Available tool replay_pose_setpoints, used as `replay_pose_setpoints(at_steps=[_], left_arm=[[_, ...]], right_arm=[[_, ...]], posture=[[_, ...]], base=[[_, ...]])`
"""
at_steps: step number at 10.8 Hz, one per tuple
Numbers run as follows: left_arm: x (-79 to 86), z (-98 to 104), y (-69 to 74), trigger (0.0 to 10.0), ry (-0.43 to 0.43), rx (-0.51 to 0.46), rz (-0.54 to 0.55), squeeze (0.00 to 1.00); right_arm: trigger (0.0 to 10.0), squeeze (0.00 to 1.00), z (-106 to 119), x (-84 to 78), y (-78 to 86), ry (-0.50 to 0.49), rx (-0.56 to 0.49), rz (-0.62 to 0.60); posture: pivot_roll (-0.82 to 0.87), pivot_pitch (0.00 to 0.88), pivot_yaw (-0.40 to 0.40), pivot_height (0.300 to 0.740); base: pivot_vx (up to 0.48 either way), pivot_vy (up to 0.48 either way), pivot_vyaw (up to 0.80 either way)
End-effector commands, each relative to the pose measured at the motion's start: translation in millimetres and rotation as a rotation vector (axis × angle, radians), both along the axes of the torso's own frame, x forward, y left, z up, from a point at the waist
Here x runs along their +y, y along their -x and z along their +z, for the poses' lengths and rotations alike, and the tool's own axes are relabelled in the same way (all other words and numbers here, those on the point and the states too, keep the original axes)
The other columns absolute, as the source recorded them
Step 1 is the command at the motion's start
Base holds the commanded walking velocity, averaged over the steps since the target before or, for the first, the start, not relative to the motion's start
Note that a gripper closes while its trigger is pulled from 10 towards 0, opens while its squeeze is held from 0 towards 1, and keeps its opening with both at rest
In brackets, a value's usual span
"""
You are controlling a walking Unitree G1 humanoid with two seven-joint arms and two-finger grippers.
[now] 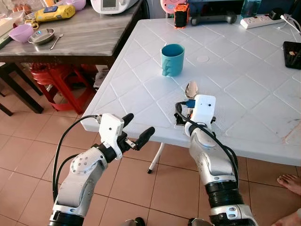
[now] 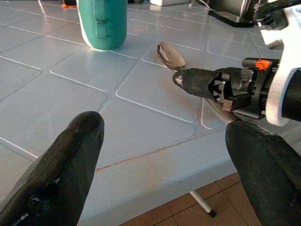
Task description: Setting the table
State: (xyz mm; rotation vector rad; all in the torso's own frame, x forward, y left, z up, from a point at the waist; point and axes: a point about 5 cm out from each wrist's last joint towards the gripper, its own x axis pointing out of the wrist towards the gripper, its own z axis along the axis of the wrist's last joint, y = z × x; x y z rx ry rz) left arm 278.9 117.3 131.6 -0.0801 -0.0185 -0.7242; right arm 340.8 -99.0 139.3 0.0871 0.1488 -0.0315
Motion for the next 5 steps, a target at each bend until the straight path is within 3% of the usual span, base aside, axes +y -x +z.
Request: replay_pose_setpoints(at_steps=[1, 2, 5], left_arm=[[2.3, -2.4, 0.3, 10.0, -0.015, 0.005, 0.008, 0.00], [1.8, -2.4, 0.5, 10.0, -0.014, 0.007, 0.006, 0.00], [-1.1, -4.1, 2.3, 10.0, -0.012, 0.015, 0.001, 0.00]], right_arm=[[1.9, 0.00, -9.7, 7.3, 0.3, 0.006, 0.058, 0.022], [0.0, 0.00, -9.1, 7.5, -1.4, 0.031, 0.059, 0.023], [0.0, 0.00, -11.9, 3.9, -5.1, 0.106, 0.092, -0.006]], posture=[[-0.07, 0.162, 0.148, 0.740], [-0.07, 0.165, 0.146, 0.740], [-0.07, 0.164, 0.147, 0.740]], base=[[0.000, 0.000, 0.00], [0.000, 0.000, 0.00], [0.000, 0.000, 0.00]])
